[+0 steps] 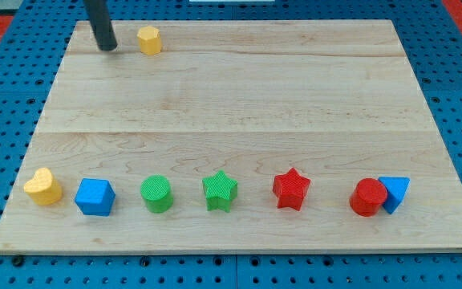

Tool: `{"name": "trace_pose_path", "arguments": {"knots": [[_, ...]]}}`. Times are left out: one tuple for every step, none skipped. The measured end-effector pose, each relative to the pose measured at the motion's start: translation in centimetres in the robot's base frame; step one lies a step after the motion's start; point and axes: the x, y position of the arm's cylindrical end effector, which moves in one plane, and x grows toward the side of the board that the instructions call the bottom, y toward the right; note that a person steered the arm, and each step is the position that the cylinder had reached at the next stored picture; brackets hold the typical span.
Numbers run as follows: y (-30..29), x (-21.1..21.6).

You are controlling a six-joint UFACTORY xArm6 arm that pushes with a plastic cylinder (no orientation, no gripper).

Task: Adjust the cube to the left of the green circle

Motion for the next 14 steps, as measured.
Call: {"name": "trace_pose_path", "arguments": {"knots": [[-2.5, 8.1], [-8.9, 14.4], [-9.2, 17.1], [-9.1, 26.9], [-6.9, 32.9], [-1.7, 33.2], [-0.1, 32.8], [1.5, 32.3], [3.3, 30.5], [3.4, 30.1], [3.4, 30.1], [4.0, 29.9], [5.4, 29.9], [7.7, 28.3]]}}
